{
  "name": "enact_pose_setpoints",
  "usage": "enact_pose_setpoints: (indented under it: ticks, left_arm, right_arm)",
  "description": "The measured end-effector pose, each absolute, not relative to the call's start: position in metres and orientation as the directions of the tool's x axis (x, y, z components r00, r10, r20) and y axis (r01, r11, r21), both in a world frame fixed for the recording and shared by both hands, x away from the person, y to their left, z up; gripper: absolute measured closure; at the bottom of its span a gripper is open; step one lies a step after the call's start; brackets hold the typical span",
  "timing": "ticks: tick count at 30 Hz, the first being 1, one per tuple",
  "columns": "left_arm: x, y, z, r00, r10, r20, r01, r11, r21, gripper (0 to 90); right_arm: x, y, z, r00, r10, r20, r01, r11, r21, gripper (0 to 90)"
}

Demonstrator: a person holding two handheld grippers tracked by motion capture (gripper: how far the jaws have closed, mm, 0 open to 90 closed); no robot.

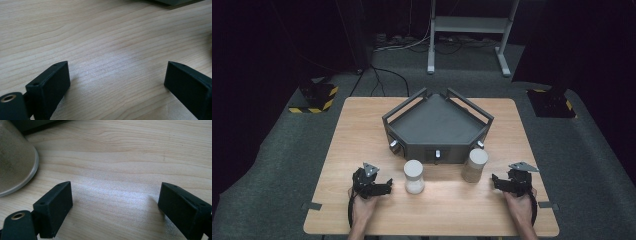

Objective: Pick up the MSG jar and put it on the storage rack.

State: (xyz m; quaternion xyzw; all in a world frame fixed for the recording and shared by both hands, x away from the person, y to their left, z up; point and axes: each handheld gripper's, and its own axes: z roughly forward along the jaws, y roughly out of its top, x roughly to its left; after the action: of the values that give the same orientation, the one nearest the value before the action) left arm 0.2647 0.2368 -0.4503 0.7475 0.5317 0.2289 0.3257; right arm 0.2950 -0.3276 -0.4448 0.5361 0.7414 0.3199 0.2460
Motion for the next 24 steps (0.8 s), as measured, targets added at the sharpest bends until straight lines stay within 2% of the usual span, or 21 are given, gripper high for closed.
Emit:
enact_pose_setpoints:
  ticks: [16,24]
  left_arm:
    - [0.244,0.240,-0.442,0.461,0.887,-0.039,0.604,-0.281,0.746,5.1]
    - [0.238,0.225,-0.437,0.546,0.837,-0.036,0.563,-0.335,0.755,5.2]
  right_arm:
    - [0.295,-0.328,-0.445,-0.304,0.952,-0.020,0.638,0.219,0.738,11.9]
    - [0.295,-0.328,-0.445,-0.300,0.954,-0.022,0.637,0.217,0.740,12.8]
